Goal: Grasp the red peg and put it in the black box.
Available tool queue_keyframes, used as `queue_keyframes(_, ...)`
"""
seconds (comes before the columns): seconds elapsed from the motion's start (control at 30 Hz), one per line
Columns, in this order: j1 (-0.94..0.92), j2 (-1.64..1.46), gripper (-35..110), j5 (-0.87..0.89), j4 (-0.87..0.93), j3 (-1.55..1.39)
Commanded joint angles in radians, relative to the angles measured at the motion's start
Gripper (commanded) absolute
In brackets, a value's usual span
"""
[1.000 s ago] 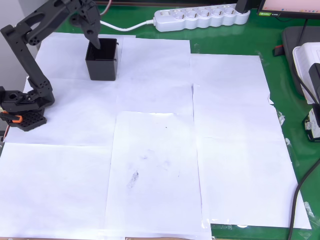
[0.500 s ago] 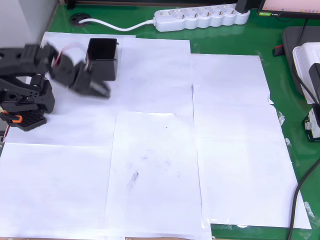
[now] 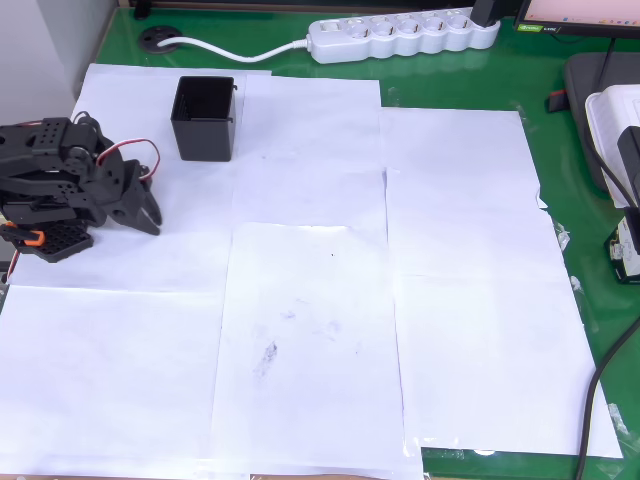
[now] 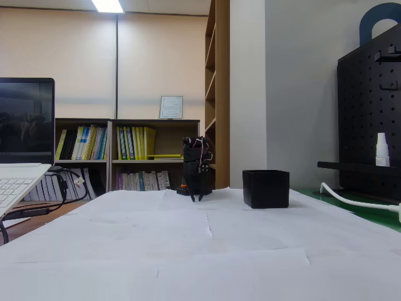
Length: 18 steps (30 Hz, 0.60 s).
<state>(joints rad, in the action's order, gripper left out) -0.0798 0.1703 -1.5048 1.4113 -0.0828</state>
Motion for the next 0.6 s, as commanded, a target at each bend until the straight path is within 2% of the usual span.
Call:
queue_keyframes(0.0,-0.083,0.015,4,-0.012,0.084,-0.021)
queue_keyframes(0.57,-0.098,0.017,4,-0.014,0.087,-0.021)
